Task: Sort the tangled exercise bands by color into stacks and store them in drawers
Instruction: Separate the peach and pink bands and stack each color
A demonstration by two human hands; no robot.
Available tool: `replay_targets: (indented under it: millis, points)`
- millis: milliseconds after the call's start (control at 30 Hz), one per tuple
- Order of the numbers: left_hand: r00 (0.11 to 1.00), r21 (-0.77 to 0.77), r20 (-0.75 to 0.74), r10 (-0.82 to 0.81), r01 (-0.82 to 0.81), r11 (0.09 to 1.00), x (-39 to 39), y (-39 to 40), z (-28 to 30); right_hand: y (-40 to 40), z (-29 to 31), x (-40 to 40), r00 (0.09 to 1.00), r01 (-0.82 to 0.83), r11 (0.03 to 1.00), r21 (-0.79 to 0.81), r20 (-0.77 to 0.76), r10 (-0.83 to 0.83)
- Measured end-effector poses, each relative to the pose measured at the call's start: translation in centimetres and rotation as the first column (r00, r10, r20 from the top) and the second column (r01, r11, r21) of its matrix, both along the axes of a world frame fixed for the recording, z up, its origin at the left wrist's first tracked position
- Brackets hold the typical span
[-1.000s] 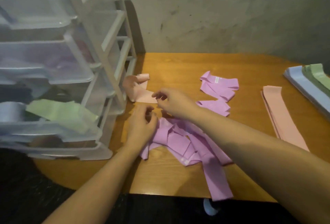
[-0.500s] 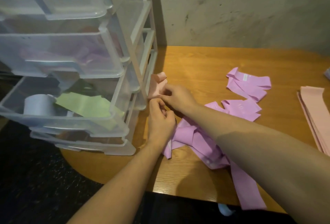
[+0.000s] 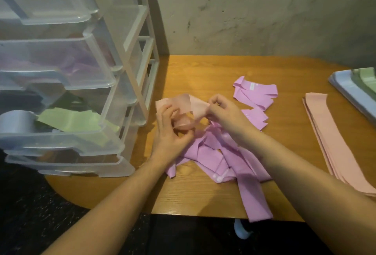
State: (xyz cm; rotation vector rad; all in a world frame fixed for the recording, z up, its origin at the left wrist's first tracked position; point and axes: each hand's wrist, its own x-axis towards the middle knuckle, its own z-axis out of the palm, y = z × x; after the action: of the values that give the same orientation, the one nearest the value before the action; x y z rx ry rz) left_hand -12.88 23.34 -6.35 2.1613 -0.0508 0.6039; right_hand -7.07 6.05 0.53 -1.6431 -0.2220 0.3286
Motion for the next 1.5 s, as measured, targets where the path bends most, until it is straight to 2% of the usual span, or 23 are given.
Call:
replay_targets:
  millis: [100, 167, 233, 300, 433, 533, 667, 833, 1067, 1167, 1300, 1367, 1500]
  points:
    - [0.999, 0.054, 0.034, -0.029, 0.027, 0.998, 0.2, 0.0, -0.2, -1.8, 1.3, -1.1, 0.991, 0.059, 0.973, 0.225, -0.127, -0.031]
    - [0.999, 0.054, 0.003, -0.036, 0.036, 0.998, 0.6, -0.3, 0.2, -3.4, 2.4, -1.7, 0.992, 0.05, 0.955, 0.292, -0.124, -0.014]
    - [0.998, 0.14, -0.039, -0.057, 0.062, 0.988, 1.3, -0.8, 1.0, -4.9, 3.9, -2.5, 0.995, 0.011, 0.937, 0.35, -0.1, 0.026]
    - [0.987, 0.231, -0.116, -0.114, 0.139, 0.963, 2.0, -1.4, 1.9, -6.3, 5.1, -2.9, 0.983, 0.047, 0.877, 0.479, -0.178, 0.044]
    - [0.936, 0.253, -0.204, -0.286, 0.333, 0.908, 3.3, -3.8, 3.4, -8.9, 6.2, -2.8, 0.966, 0.147, 0.786, 0.601, -0.258, 0.016]
    - [0.895, 0.322, -0.143, -0.423, 0.446, 0.835, 4.3, -5.1, 4.1, -10.9, 6.4, -2.8, 0.971, 0.171, 0.817, 0.55, -0.236, -0.044]
    - [0.791, 0.038, -0.241, -0.563, 0.587, 0.809, 4.5, -6.2, 6.2, -13.5, 6.4, -2.8, 0.966, 0.23, 0.821, 0.523, -0.226, -0.126]
    - [0.702, -0.021, -0.286, -0.652, 0.676, 0.737, 4.2, -7.7, 8.8, -15.9, 6.3, -3.0, 0.944, 0.318, 0.859, 0.401, -0.22, -0.246]
    - [0.608, -0.378, -0.338, -0.718, 0.611, 0.696, 3.5, -9.1, 11.9, -18.5, 6.0, -4.1, 0.928, 0.358, 0.903, 0.237, -0.196, -0.317]
    - [0.632, -0.556, -0.257, -0.732, 0.523, 0.646, 2.9, -9.9, 12.5, -19.0, 5.5, -4.8, 0.933, 0.35, 0.929, 0.122, -0.13, -0.334]
    - [0.666, -0.786, -0.115, -0.737, 0.393, 0.478, 2.3, -11.5, 13.5, -19.4, 5.0, -6.2, 0.961, 0.272, 0.961, -0.045, -0.05, -0.274]
    - [0.693, -0.794, -0.12, -0.711, 0.363, 0.487, 2.0, -12.5, 13.8, -19.3, 4.9, -6.9, 0.97, 0.235, 0.966, -0.106, -0.035, -0.239]
    - [0.747, -0.709, -0.11, -0.656, 0.403, 0.578, 1.1, -14.4, 14.2, -19.2, 4.3, -7.8, 0.982, 0.18, 0.97, -0.165, -0.027, -0.187]
